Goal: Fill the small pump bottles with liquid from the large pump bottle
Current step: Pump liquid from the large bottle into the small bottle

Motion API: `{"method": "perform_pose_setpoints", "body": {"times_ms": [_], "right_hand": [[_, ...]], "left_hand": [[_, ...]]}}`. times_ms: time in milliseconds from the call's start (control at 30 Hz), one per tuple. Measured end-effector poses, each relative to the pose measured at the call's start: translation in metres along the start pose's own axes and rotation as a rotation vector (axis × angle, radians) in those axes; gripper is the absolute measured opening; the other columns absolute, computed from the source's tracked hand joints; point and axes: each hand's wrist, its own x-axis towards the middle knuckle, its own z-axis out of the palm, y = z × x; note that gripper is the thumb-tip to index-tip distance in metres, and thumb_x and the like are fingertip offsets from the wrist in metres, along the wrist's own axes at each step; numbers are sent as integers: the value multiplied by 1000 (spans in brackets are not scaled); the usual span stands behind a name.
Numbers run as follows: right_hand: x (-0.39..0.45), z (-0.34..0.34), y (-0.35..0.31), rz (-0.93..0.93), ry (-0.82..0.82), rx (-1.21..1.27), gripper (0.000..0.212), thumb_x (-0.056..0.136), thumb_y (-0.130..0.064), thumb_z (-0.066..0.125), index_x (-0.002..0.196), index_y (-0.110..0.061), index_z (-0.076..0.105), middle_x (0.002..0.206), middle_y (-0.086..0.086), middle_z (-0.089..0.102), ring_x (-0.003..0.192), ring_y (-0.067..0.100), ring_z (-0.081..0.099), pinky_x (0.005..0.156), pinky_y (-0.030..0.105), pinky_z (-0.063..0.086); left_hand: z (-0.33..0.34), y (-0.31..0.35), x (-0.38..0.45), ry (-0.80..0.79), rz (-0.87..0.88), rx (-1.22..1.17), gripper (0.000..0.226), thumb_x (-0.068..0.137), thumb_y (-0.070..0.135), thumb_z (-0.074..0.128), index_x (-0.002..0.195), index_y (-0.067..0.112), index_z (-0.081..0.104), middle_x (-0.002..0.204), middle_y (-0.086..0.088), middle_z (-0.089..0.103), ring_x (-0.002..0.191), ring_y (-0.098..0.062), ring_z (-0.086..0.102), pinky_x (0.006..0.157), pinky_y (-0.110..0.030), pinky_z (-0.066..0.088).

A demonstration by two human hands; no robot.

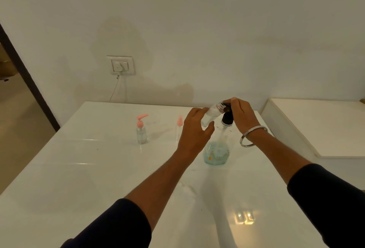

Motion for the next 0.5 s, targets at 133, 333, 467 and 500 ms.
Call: {"method": "perform_pose_setpoints", "body": {"times_ms": [133,333,467,500], "right_hand": [[1,-1,2,7,-16,-20,40,99,-16,28,99,9,60,96,26,63,82,22,54,64,8,43],[-3,5,2,1,24,29,39,100,-12,26,100,-1,64,91,6,61,77,10,55,62,-1,40],[-6,6,2,-8,23,29,40,100,-12,26,100,-2,64,93,4,61,77,4,55,64,-2,40],[-6,6,3,-13,21,24,40,100,-12,26,100,-1,64,93,5,61,77,7,55,64,-2,40]], "left_hand": [[0,0,2,13,11,1,37,82,14,68,118,13,59,108,2,58,95,-5,51,86,-20,45],[3,-4,2,15,1,8,38,81,11,69,117,12,59,108,0,59,95,-6,52,87,-20,45],[4,-4,1,8,-10,5,37,81,11,69,116,13,59,108,0,59,94,-6,52,85,-18,43],[3,-4,1,5,-10,6,37,81,12,69,117,13,59,108,1,59,93,-5,51,85,-17,42]]}}
